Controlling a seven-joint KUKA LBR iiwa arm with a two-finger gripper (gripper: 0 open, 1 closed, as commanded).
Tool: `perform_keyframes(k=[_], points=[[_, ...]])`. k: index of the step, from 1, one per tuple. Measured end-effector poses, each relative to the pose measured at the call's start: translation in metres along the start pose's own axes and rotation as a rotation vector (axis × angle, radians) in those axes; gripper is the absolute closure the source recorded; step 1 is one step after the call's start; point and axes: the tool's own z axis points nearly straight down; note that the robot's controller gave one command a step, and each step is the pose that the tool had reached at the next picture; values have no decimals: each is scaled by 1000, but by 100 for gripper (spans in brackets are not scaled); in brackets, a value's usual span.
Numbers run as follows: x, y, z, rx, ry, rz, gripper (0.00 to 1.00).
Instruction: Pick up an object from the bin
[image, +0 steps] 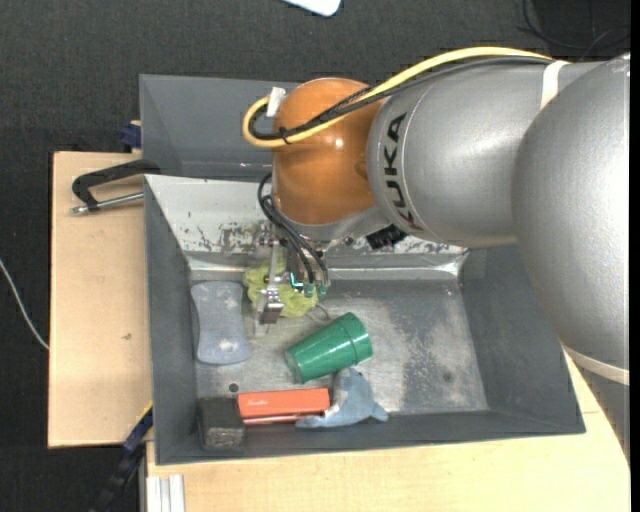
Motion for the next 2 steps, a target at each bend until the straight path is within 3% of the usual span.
perform_keyframes(k=[1, 2], points=[[-2, -1, -4, -1, -8, 2, 0], [7, -87, 77, -39, -41, 382, 100]])
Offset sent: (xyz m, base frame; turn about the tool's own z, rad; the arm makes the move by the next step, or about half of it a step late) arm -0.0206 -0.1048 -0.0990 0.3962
